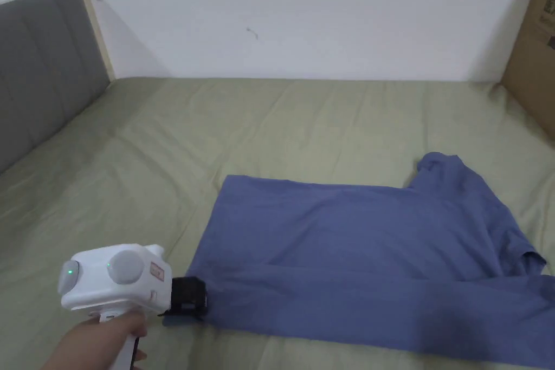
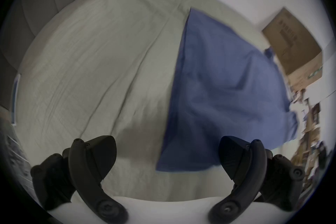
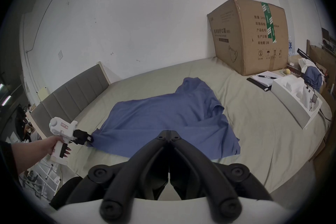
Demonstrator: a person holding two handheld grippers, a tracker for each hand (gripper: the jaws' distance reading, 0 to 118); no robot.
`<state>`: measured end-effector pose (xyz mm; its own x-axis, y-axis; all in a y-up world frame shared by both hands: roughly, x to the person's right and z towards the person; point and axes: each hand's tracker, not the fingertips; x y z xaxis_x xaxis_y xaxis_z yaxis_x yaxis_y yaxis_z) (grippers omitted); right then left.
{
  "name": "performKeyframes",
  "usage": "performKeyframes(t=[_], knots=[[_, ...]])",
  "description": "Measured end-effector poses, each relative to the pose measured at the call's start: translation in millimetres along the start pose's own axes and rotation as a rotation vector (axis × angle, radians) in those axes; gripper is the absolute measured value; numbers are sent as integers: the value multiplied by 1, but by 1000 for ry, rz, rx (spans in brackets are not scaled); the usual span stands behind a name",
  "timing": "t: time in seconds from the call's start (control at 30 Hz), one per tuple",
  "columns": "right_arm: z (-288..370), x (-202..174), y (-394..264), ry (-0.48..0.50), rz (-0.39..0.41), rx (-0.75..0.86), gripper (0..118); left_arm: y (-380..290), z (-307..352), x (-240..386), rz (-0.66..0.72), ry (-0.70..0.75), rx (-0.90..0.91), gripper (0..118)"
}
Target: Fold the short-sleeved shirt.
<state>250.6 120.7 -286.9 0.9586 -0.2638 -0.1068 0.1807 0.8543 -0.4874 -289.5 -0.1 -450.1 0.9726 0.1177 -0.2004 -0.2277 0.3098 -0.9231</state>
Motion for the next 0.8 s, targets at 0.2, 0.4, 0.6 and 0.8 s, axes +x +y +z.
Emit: performKeyframes(t=[0.2,0.4,0.6,0.8], knots=[[-17,9,-2,-5,-24,-23,0,-4,-17,23,-206,96,-19,104],[-23,16,-2,-2,-37,-29,0,-1,17,28,-255,-109,51,2],[-31,51,28,-37,-37,-26,0,3,37,25,-285,-45,142,2],[-105,126,52,-61,-165,-427,27,2,39,27,-248,-72,136,2]])
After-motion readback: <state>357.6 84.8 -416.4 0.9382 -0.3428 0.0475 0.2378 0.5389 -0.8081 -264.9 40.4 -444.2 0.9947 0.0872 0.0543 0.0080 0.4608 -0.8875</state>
